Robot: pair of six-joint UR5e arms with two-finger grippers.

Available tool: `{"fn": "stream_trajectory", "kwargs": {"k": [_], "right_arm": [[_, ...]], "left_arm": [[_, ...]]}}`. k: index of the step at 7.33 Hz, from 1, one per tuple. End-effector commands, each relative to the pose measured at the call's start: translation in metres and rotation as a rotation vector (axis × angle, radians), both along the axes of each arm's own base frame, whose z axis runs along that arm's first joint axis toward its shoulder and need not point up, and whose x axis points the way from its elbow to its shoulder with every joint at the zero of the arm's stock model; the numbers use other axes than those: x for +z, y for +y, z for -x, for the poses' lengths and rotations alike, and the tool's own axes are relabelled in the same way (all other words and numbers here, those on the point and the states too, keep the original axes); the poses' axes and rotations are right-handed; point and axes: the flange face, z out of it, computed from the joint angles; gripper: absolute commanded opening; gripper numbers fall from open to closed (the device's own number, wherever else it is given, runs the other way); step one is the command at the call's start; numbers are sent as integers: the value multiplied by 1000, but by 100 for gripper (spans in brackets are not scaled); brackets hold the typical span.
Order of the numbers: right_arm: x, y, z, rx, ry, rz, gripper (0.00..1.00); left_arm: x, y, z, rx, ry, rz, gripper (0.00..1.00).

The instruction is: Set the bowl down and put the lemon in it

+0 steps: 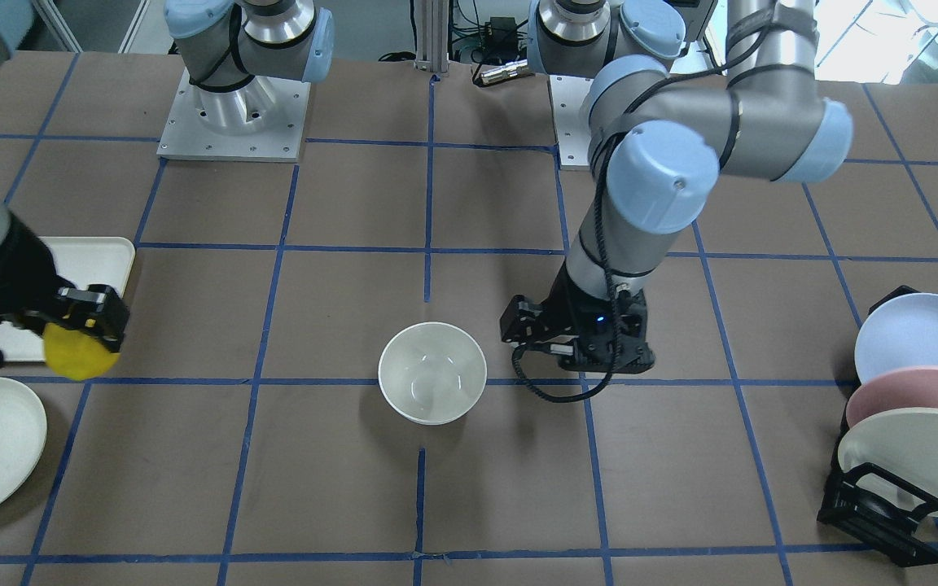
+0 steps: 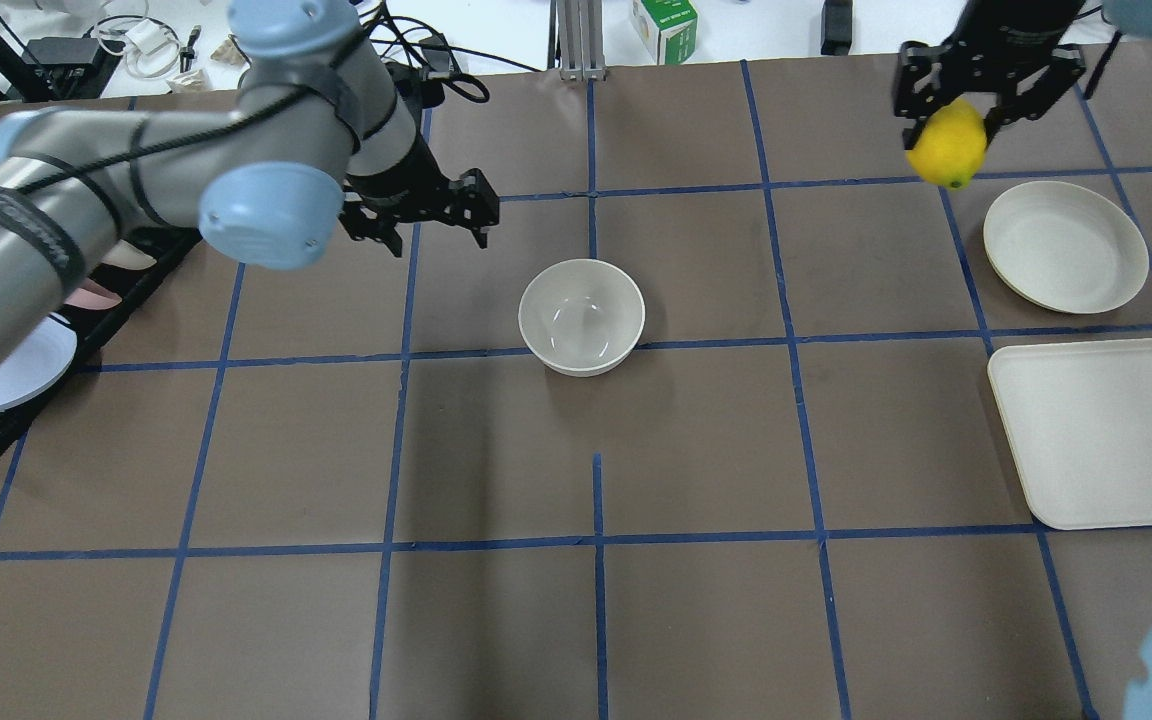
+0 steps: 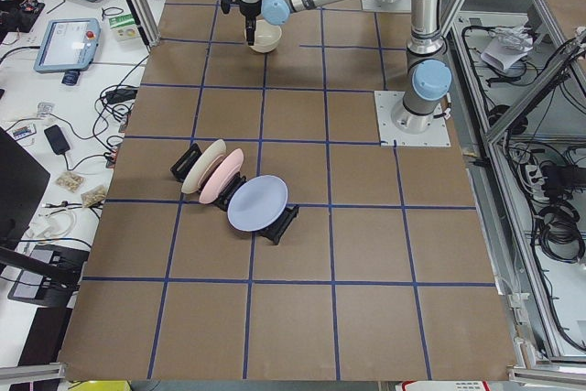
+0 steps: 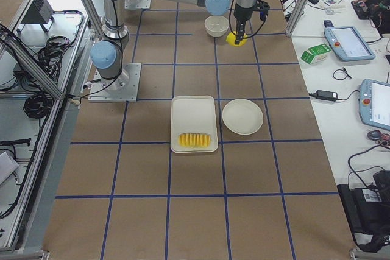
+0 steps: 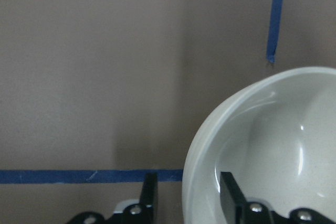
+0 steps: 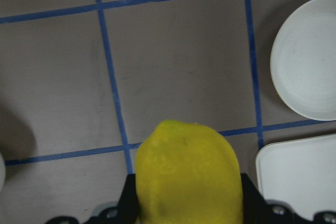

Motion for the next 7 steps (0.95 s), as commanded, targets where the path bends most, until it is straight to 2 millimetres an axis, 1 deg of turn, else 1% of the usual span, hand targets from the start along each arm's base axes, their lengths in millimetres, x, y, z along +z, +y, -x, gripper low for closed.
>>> {"fn": "stream_trajectory", "kwargs": {"k": [1, 2, 3, 4, 5, 6, 7], "right_arm": [[-8, 20, -109, -39, -3, -3, 0], [-25, 24, -142, -34, -2, -28, 0], [-39, 28, -172, -19, -16, -50, 0], [-51, 26, -191, -41, -22, -30, 0], [-68, 29, -218, -56, -38, -43, 0], [-85, 25, -242, -35, -54, -9, 0], [-107, 29, -266, -29, -52, -14, 0]], "left_arm": [[91, 25, -48, -41, -48, -74, 100], [108, 43, -45, -45, -51, -76, 100], [106, 51, -44, -38, -41, -82, 100], [102, 53, -44, -39, -47, -85, 100], [100, 53, -47, -35, -46, -87, 100], [103, 53, -46, -35, -47, -78, 100], [103, 53, -48, -33, -57, -79, 100]]}}
